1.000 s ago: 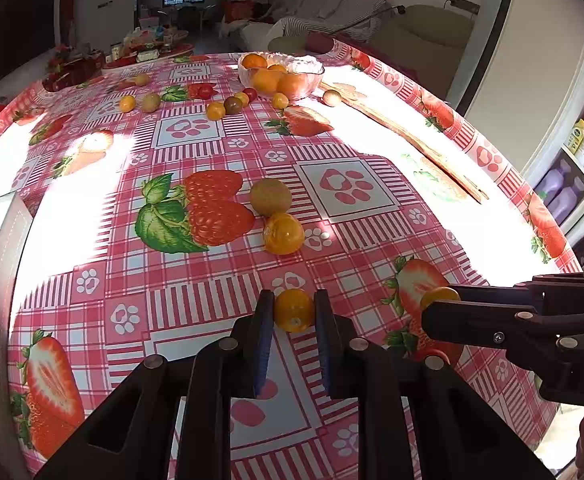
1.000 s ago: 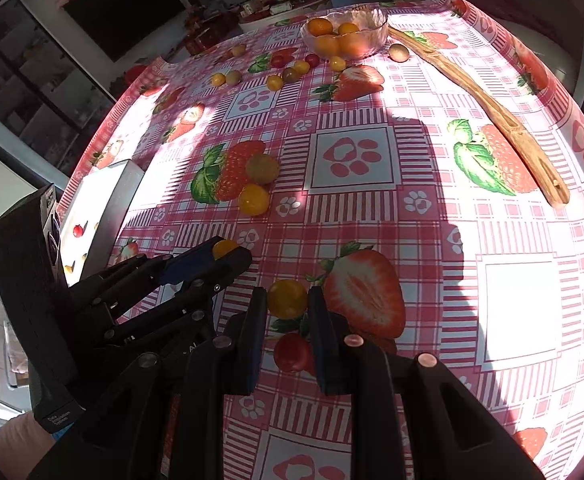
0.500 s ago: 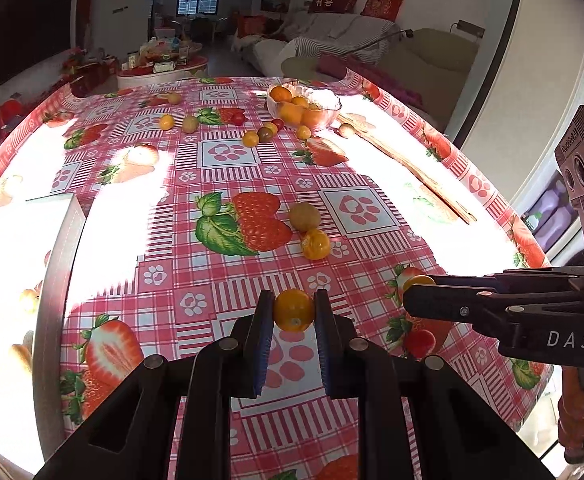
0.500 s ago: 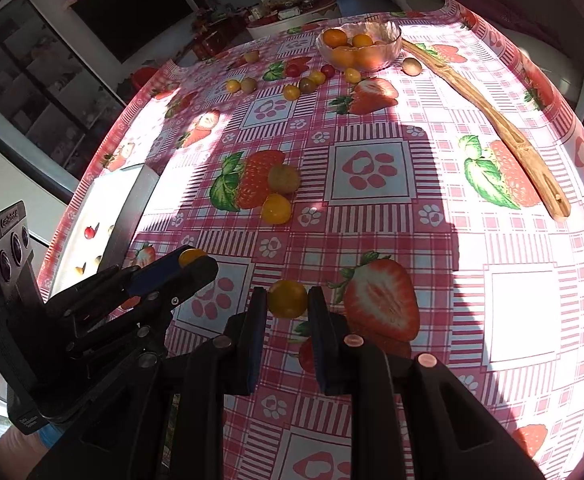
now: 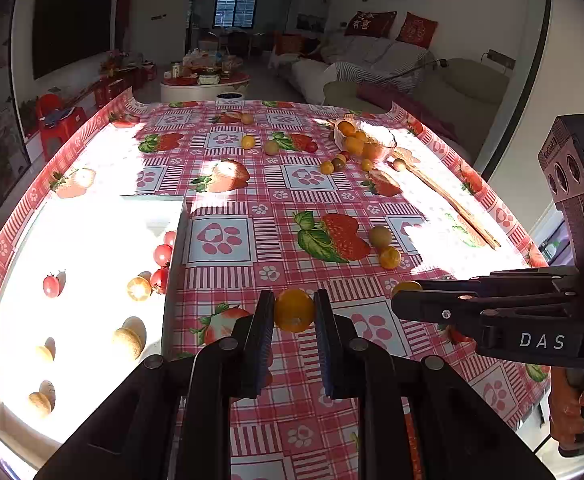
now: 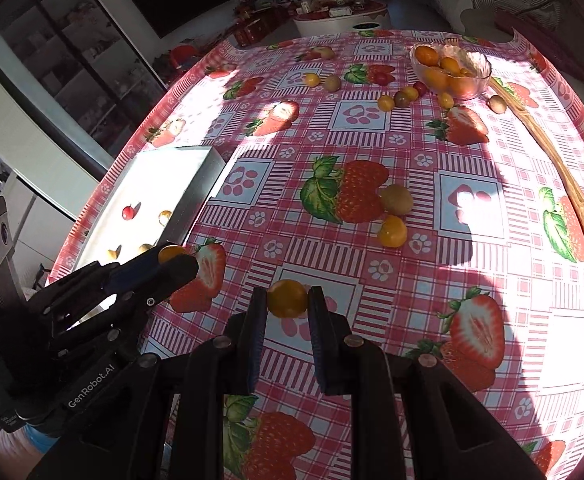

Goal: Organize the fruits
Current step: 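Carry both yellow fruits over the white tray, then open both grippers to drop the yellow fruits into the tray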

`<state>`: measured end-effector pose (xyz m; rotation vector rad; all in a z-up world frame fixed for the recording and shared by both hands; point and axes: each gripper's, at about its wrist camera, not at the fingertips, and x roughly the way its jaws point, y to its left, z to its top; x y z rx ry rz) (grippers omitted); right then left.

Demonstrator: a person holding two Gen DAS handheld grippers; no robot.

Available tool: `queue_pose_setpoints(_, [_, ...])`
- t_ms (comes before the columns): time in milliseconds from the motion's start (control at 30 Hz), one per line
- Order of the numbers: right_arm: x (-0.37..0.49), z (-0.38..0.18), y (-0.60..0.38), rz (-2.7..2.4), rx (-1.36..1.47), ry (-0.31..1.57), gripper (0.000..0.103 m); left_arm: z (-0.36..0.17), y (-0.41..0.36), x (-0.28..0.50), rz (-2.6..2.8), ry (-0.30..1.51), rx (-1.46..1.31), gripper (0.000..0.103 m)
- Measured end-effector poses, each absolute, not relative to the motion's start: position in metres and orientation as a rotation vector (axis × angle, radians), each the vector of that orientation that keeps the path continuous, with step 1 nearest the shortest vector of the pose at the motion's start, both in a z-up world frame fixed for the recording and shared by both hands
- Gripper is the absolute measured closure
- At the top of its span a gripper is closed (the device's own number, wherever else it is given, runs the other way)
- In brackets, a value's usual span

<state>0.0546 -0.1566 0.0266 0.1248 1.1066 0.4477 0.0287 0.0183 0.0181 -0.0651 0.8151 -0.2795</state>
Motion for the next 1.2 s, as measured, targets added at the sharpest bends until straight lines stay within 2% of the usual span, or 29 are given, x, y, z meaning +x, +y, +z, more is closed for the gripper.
queue_pose_setpoints(267, [0.066,0.034,-0.094,0.542,0.07,1.114,0.08,0.021,0.088,0.019,-0.154,0.812,-0.098,0.081])
queue_pose_setpoints(667, [0.089,0.029,0.016,0.689,-0.048,1.127,0.08,-0.005,0.192,0.03,0.082,0.882,-0.155,0.081])
queue_pose_setpoints(1200, [0.145,-0.019,0.079,0.668,-0.139,1.207,0.08,-0.044,0.212,0.076,0.163,1.023,-0.141,0.081])
